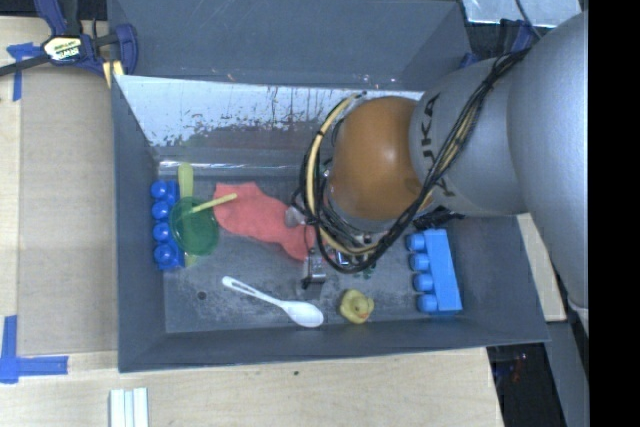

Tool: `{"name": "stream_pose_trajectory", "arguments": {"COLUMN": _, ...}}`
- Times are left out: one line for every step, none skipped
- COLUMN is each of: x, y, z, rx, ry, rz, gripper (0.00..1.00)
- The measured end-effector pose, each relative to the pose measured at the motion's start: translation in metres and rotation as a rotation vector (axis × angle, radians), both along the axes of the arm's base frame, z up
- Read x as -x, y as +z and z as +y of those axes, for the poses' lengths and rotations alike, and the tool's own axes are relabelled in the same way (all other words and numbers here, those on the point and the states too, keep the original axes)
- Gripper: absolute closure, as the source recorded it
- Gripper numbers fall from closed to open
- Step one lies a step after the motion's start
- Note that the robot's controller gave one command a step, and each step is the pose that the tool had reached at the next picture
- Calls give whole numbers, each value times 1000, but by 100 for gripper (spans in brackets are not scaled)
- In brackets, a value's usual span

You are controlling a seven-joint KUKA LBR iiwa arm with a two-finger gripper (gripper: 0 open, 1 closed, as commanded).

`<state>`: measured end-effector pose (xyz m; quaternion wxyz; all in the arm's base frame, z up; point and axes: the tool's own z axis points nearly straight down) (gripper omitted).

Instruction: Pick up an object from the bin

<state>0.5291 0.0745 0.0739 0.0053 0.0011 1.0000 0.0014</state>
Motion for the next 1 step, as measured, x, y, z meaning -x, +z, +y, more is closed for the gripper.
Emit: {"name": "stream_pose_trajectory", "arguments": {"x": -31, "y": -2, "z": -18, "rx": 2, "ry": 156, "rz": -5, "gripper": 100}}
